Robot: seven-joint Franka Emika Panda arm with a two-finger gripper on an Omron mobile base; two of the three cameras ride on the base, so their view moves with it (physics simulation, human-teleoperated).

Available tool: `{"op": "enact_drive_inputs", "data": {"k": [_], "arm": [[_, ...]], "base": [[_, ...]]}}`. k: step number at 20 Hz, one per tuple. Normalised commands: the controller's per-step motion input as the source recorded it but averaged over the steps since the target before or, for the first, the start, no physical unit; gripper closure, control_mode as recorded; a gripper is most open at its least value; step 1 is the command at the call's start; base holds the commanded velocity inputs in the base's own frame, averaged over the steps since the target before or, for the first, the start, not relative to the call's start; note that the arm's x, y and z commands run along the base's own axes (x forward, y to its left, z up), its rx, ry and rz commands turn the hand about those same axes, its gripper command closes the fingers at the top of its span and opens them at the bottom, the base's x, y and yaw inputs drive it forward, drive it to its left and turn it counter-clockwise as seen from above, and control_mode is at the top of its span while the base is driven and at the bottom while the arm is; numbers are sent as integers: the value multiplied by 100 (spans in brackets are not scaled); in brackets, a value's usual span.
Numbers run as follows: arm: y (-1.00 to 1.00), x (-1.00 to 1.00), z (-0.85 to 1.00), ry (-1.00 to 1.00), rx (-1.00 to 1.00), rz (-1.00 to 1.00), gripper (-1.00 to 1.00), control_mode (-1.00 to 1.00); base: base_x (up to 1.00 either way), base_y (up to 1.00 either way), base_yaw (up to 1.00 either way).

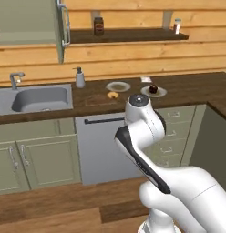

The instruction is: From the different types of pastries on the counter, select a croissant and place it on the cutting board. Then retrieve a jar of jam from the cabinet and place it alongside the croissant on the cutting board.

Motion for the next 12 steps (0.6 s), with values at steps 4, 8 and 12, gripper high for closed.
{"op": "enact_drive_inputs", "data": {"k": [4, 8, 12], "arm": [[0, 0, 0, 0, 0, 0, -100, 100], [0, 0, 0, 0, 0, 0, -100, 100], [0, 0, 0, 0, 0, 0, -100, 100]], "base": [[-6, 100, 0], [6, 100, 0], [35, 98, 0]]}}
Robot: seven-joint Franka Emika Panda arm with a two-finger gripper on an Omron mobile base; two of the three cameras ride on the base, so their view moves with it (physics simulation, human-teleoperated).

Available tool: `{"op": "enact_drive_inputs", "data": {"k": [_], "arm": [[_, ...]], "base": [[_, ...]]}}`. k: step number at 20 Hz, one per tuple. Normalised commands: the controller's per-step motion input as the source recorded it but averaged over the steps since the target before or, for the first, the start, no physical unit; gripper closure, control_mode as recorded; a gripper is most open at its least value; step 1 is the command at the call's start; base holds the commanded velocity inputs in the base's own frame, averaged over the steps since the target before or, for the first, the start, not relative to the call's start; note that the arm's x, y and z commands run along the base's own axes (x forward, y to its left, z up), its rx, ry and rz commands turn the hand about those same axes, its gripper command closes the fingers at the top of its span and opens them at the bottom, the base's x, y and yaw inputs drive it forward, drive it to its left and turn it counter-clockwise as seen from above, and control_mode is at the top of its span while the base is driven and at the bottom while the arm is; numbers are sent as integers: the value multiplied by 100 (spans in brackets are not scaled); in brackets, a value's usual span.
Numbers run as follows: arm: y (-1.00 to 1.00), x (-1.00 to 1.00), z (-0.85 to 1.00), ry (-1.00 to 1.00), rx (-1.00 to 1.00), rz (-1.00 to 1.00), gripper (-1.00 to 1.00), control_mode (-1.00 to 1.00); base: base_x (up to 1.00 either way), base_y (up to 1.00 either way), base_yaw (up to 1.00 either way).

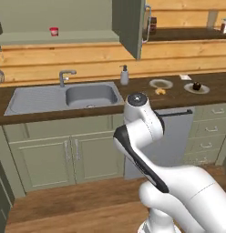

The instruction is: From the different types of pastries on the counter, select a croissant and place it on the cutting board. Then retrieve a jar of jam from the cabinet and place it alongside the croissant on the cutting board.

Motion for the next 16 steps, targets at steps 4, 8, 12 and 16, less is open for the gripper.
{"op": "enact_drive_inputs", "data": {"k": [4, 8, 12, 16], "arm": [[0, 0, 0, 0, 0, 0, -100, 100], [0, 0, 0, 0, 0, 0, -100, 100], [0, 0, 0, 0, 0, 0, -100, 100], [0, 0, 0, 0, 0, 0, -100, 100]], "base": [[88, 75, 0], [100, 39, 0], [100, 32, 0], [100, 36, 0]]}}
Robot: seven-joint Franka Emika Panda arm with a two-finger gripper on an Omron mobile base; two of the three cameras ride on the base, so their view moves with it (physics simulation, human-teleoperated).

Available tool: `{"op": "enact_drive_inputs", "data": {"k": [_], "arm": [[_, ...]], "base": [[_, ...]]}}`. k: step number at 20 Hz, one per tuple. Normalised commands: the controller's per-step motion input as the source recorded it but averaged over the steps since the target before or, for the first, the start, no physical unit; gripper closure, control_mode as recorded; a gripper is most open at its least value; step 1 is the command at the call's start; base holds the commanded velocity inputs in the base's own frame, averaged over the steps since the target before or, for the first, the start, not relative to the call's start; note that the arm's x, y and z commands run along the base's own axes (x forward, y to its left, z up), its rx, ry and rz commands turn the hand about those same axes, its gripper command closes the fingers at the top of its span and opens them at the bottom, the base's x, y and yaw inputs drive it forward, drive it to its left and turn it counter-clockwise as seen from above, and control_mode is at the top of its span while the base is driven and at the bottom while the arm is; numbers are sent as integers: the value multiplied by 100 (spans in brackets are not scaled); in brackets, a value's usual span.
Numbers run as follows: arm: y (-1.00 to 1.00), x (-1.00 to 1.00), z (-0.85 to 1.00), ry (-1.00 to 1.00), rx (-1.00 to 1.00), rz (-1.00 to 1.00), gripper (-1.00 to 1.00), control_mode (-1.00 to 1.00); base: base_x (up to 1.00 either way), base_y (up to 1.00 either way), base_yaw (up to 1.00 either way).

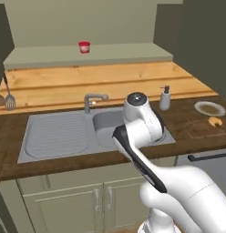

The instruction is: From the different types of pastries on the counter, select a croissant and place it on the cutting board. Then retrieve a jar of jam from the cabinet and place it alongside the croissant on the cutting board.

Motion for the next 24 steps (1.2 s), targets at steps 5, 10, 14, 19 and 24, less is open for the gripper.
{"op": "enact_drive_inputs", "data": {"k": [5, 10, 14, 19, 24], "arm": [[0, 0, 0, 0, 0, 0, -100, 100], [0, 0, 0, 0, 0, 0, -100, 100], [0, 0, 0, 0, 0, 0, -100, 100], [0, 0, 0, 0, 0, 0, -100, -100], [0, -18, 20, -10, 0, 0, -100, -100]], "base": [[100, 48, 0], [94, 42, -4], [71, 21, -9], [6, 5, -2], [0, 0, 0]]}}
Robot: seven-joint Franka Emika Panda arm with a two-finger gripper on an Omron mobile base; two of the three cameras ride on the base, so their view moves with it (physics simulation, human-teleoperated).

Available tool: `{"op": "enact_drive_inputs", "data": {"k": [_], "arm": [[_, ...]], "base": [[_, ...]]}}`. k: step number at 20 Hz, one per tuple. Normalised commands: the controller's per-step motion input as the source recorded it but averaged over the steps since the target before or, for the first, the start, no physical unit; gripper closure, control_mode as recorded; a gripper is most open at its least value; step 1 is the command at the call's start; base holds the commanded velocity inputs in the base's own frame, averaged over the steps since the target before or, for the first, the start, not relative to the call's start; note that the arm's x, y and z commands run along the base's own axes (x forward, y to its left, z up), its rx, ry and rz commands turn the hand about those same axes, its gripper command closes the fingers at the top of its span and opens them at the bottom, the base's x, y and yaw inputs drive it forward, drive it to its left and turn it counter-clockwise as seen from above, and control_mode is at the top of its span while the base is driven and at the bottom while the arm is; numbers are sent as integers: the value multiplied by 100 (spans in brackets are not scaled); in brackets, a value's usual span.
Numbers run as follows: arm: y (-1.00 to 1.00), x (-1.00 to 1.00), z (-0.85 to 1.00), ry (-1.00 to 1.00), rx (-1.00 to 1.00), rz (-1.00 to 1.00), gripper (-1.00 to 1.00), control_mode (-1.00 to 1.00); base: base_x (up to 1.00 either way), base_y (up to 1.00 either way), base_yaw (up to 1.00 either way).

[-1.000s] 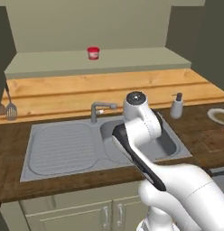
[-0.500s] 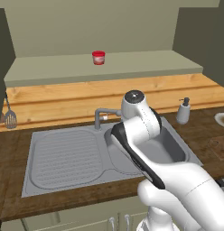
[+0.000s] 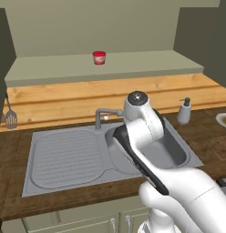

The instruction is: From the different types of pastries on the counter, select a croissant and place it on the cutting board. Then retrieve a jar of jam from the cabinet and place it alongside the croissant on the cutting board.

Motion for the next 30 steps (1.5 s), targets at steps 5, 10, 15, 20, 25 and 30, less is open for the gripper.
{"op": "enact_drive_inputs", "data": {"k": [5, 10, 15, 20, 25, 30], "arm": [[0, -20, 91, -27, 1, -2, -100, -100], [0, -4, 80, -15, 1, -13, -100, -100], [4, 0, 72, -3, 0, -16, -100, -100], [9, 0, 49, -7, 0, -16, -100, -100], [2, 0, 69, -6, 2, -22, -100, -100], [3, 1, 78, -1, 13, -24, -100, -100]], "base": [[0, 0, 0], [0, 0, 0], [0, 0, 0], [0, 0, 0], [0, 0, 0], [0, 0, 0]]}}
